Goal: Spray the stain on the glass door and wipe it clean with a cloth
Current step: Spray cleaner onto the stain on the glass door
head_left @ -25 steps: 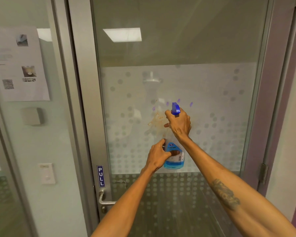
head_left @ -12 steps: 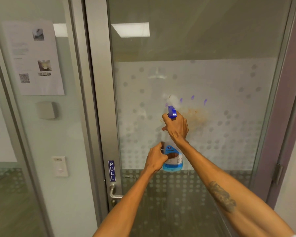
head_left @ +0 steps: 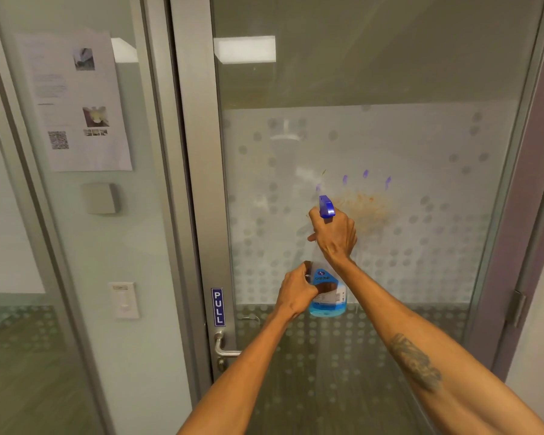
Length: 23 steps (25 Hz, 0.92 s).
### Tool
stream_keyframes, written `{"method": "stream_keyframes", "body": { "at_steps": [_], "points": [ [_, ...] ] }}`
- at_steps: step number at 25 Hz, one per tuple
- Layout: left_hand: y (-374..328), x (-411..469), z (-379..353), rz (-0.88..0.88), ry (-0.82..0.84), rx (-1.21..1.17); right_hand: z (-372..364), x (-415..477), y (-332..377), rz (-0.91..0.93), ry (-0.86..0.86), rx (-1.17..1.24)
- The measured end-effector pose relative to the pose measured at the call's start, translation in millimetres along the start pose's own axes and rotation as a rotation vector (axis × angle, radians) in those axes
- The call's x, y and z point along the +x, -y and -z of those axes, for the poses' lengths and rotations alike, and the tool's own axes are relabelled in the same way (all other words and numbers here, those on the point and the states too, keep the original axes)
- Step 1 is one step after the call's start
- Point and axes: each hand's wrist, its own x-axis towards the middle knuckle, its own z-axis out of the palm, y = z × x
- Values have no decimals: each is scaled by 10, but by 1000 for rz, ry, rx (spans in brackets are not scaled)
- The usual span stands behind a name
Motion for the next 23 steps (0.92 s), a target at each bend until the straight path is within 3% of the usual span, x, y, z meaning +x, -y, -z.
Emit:
{"method": "stream_keyframes", "body": {
  "at_steps": [8, 17, 23],
  "points": [
    [-175, -272, 116, -3, -30, 29, 256, -279, 211, 12, -2, 40],
    [-214, -1181, 375, 116, -215, 7, 520, -1139, 537, 95, 246, -26],
    [-99, -2050, 952, 237, -369, 94, 384, -1898, 1060, 168, 400, 89]
  ]
}}
